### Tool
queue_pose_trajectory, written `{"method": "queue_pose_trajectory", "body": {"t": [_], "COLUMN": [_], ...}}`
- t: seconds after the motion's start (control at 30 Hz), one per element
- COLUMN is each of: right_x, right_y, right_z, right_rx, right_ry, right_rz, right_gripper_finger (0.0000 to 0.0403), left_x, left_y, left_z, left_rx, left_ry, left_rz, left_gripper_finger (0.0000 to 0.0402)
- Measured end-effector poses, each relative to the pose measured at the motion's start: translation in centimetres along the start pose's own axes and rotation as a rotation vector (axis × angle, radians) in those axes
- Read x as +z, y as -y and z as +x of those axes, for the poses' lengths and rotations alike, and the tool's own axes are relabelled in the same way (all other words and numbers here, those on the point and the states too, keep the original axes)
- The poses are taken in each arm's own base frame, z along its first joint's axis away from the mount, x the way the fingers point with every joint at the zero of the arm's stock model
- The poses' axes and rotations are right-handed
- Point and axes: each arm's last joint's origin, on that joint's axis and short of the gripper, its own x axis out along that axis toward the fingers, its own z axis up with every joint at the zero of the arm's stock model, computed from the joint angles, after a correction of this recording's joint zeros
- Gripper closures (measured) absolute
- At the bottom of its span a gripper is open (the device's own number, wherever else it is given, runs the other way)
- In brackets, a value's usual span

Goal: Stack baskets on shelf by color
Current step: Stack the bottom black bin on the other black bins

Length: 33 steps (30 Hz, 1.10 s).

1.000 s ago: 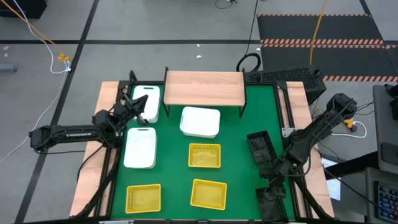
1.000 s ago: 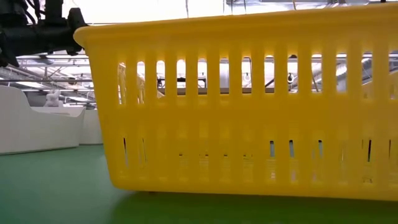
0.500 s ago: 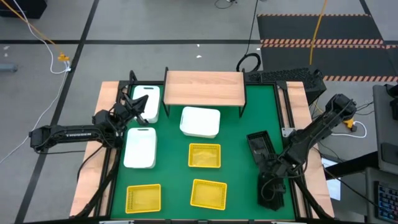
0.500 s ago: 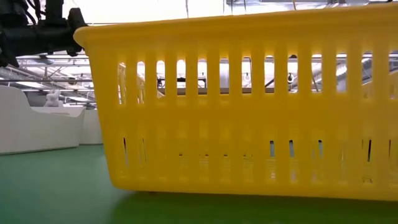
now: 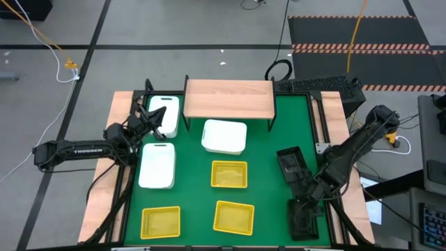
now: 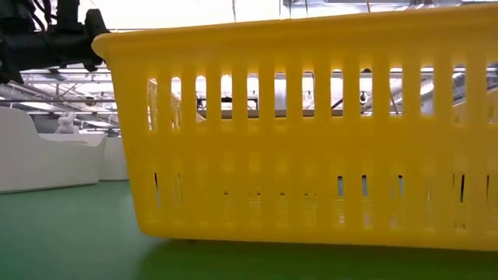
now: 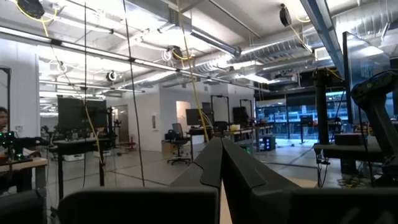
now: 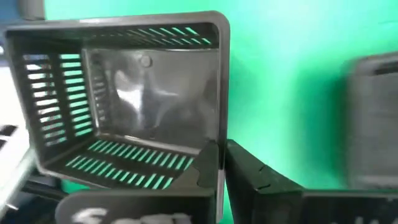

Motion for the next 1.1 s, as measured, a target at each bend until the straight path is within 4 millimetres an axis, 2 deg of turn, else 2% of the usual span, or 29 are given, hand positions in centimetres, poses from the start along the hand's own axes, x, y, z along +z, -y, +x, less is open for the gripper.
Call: {"method": "queue_pose_trajectory", "body": {"t": [0.3, 0.57, 0.83, 1.0, 1.1], "right_x": [0.9, 1.6, 0.2, -1.2, -1.6], "right_y": [-0.5, 1.0, 3.7, 5.2, 5.5], "right_z": [-6.8, -10.7, -13.5, -14.3, -14.3], "right_rx": [-0.314, -0.483, -0.609, -0.638, -0.595], "right_ry": [0.086, 0.177, 0.247, 0.194, 0.155], "right_rz": [-0.345, -0.438, -0.415, -0.327, -0.285], "right_gripper_finger": [0.0402, 0.0402, 0.0402, 0.0402, 0.0403], "left_x": [0.0, 0.0, 0.0, 0.0, 0.0], "left_y": [0.0, 0.0, 0.0, 0.0, 0.0], "left_z": [0.0, 0.0, 0.0, 0.0, 0.0], "left_rx": [0.000, 0.000, 0.001, 0.001, 0.001], "left_ry": [0.000, 0.001, 0.004, 0.005, 0.005], "left_rz": [0.000, -0.003, -0.009, -0.009, -0.009], "left_gripper_finger": [0.0396, 0.0396, 0.0396, 0.0396, 0.0396]}}
